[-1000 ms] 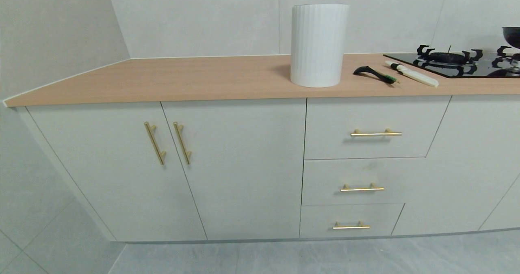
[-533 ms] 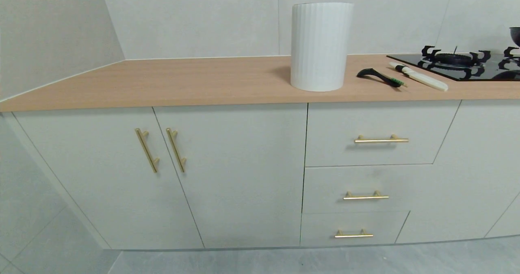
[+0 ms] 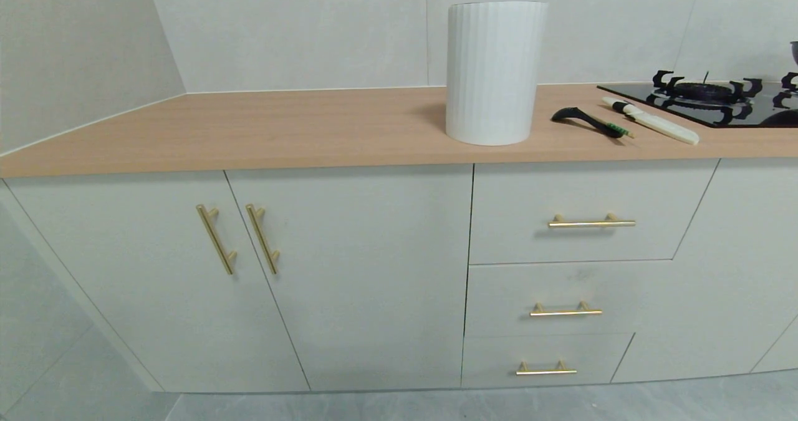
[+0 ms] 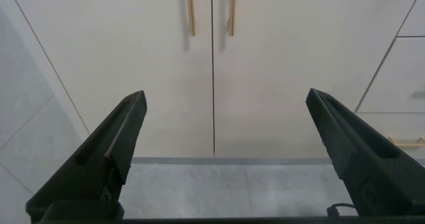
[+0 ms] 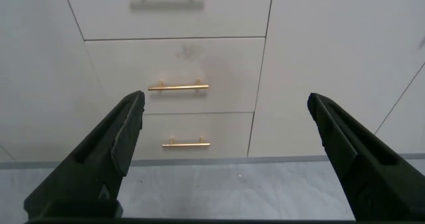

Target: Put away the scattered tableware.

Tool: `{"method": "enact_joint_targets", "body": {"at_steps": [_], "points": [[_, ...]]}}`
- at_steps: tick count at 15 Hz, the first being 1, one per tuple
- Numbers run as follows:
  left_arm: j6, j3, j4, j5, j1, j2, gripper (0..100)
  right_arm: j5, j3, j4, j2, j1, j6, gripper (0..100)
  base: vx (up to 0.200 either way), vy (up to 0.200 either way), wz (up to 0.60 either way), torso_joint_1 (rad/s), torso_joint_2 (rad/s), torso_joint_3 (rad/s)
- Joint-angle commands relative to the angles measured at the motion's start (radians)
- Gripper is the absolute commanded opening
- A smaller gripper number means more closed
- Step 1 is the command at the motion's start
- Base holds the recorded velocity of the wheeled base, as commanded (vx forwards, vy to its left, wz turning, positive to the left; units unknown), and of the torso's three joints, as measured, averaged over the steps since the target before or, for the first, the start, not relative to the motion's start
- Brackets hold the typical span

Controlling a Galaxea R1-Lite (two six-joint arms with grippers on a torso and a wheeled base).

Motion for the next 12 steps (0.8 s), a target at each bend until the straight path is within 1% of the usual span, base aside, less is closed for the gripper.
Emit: {"method": "enact_joint_targets", "body": {"at_steps": [1,5,6,7,8,9,11,12], "points": [[-0.001,-0.001,0.0,0.0,0.001,0.0,100,0.001,0.0,0.0,0.001,0.0,-0.002,100,0.0,0.0,0.0,0.0,0.0,0.0],[-0.001,0.001,0.0,0.0,0.001,0.0,100,-0.001,-0.001,-0.002,0.001,0.0,0.0,100,0.0,0.0,0.0,0.0,0.0,0.0],[-0.001,0.001,0.0,0.0,0.001,0.0,100,0.004,-0.026,-0.009,0.001,0.0,0.009,100,0.0,0.0,0.0,0.0,0.0,0.0],[-0.001,-0.001,0.0,0.0,-0.001,0.0,100,0.027,-0.102,-0.009,0.006,0.0,0.047,100,0.0,0.0,0.0,0.0,0.0,0.0],[-0.001,-0.001,0.0,0.0,-0.001,0.0,100,0.059,-0.139,-0.005,0.038,0.008,0.059,100,0.0,0.0,0.0,0.0,0.0,0.0],[-0.001,-0.001,0.0,0.0,-0.001,0.0,100,0.073,-0.158,-0.006,0.096,0.015,0.059,100,0.0,0.0,0.0,0.0,0.0,0.0],[-0.001,0.001,0.0,0.0,-0.001,0.0,100,0.093,-0.237,-0.003,0.356,0.063,0.05,100,0.0,0.0,0.0,0.0,0.0,0.0],[-0.001,0.001,0.0,0.0,0.001,0.0,100,0.097,-0.248,-0.009,0.469,0.094,0.043,100,0.0,0.0,0.0,0.0,0.0,0.0]]}}
